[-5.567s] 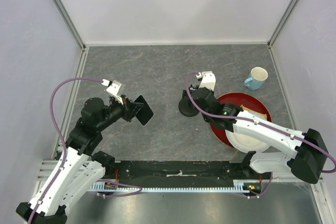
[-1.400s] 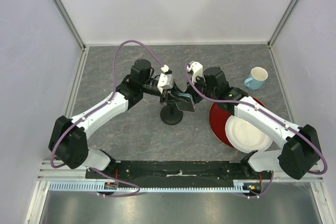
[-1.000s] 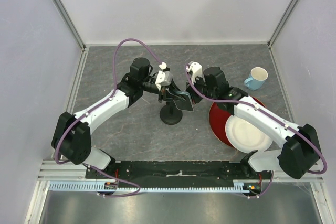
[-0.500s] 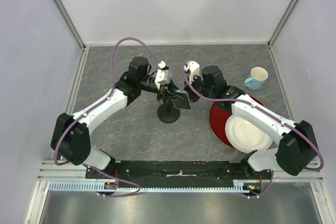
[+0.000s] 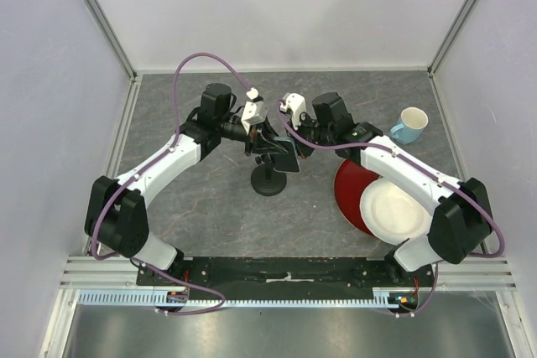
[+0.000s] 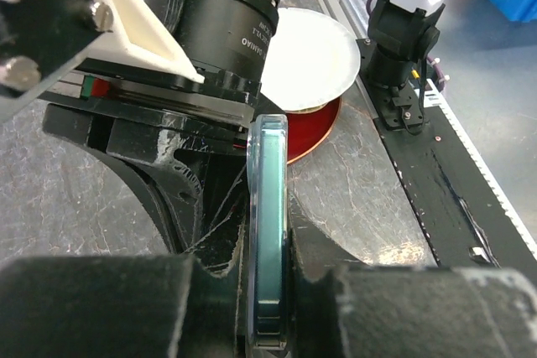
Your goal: Place the phone on the phone stand
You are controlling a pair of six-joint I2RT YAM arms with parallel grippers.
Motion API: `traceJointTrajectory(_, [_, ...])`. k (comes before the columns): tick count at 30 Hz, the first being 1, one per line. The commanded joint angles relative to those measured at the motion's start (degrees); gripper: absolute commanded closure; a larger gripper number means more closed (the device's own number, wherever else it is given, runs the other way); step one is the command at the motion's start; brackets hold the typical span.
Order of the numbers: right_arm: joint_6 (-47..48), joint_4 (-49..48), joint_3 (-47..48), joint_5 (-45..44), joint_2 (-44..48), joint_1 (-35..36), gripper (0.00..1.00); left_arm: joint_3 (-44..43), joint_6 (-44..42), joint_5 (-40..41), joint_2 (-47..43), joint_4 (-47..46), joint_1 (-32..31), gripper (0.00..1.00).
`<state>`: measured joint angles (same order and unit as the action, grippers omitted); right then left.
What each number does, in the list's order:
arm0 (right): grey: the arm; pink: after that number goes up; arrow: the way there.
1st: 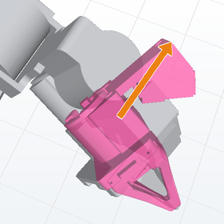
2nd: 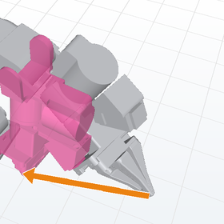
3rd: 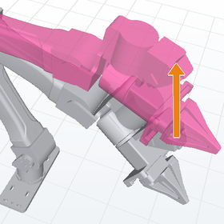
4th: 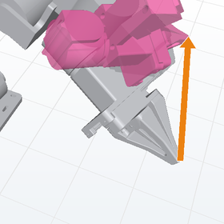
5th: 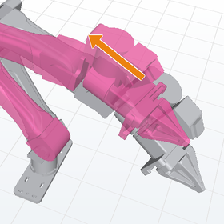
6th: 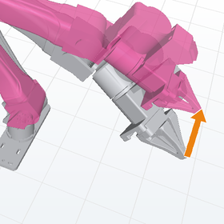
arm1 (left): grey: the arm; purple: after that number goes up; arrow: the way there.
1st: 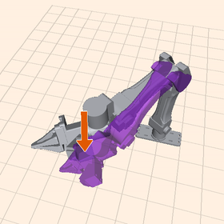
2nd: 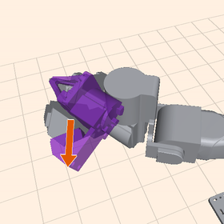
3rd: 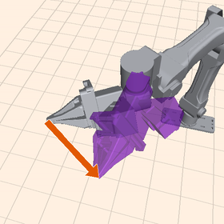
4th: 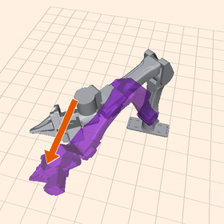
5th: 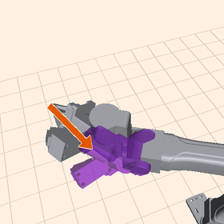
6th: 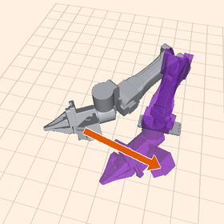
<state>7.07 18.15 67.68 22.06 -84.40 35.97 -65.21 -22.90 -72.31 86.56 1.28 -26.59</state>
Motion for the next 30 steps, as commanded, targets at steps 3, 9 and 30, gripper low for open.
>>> traceJointTrajectory(3, [4.10,10.24,5.44,7.39,-1.82,0.51,1.00,-2.73,-4.53,3.93,-1.05,-1.63,2.51,0.98])
traceJointTrajectory(9, [-6.86,-5.26,-2.53,-8.68,4.49,0.94,1.00,-0.98,-3.31,11.39,-3.42,-1.63,2.42,0.98])
traceJointTrajectory(30, [-23.06,-49.09,-21.81,-80.50,3.63,28.28,1.00,7.55,18.23,101.57,-7.03,-3.99,-15.33,0.98])
